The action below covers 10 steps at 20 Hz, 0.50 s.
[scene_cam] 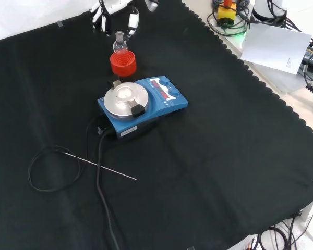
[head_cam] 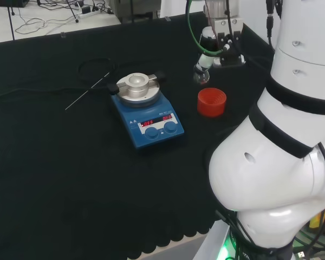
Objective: Place the round-bottom flask on the heater.
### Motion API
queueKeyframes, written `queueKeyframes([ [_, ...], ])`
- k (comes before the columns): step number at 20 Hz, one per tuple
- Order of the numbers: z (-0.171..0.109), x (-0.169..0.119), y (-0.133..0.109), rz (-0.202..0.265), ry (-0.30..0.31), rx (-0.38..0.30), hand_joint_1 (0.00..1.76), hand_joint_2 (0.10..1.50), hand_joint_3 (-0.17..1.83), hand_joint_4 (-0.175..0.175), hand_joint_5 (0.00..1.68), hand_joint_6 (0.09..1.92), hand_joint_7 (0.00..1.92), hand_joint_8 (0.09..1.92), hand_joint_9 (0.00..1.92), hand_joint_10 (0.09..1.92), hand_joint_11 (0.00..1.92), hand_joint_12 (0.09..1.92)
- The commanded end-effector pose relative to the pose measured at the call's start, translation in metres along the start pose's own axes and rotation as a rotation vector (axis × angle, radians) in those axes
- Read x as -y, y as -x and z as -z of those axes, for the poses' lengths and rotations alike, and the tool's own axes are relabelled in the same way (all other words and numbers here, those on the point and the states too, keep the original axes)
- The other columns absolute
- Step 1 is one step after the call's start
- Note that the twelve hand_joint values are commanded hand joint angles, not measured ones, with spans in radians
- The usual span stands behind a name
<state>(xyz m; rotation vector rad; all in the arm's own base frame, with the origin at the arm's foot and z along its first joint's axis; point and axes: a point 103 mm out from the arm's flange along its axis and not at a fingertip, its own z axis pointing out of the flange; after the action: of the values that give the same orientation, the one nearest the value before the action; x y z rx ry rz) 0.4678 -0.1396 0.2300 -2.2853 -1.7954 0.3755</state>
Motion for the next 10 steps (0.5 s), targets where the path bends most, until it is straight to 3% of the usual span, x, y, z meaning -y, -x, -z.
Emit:
queueKeyframes([
  [1, 0.027, 0.012, -0.022, 0.023, 0.018, 0.041, 1.09, 0.70, 0.68, 0.175, 1.15, 0.90, 0.43, 0.72, 0.65, 0.62, 0.27, 1.37],
  [7, 0.050, 0.014, -0.045, 0.057, 0.030, 0.066, 1.09, 0.70, 0.68, 0.175, 1.15, 0.90, 0.44, 0.72, 0.67, 0.62, 0.29, 1.36],
  [10, 0.060, 0.012, -0.063, 0.100, 0.042, 0.072, 1.09, 0.70, 0.68, 0.175, 1.15, 0.90, 0.45, 0.72, 0.68, 0.62, 0.31, 1.35],
])
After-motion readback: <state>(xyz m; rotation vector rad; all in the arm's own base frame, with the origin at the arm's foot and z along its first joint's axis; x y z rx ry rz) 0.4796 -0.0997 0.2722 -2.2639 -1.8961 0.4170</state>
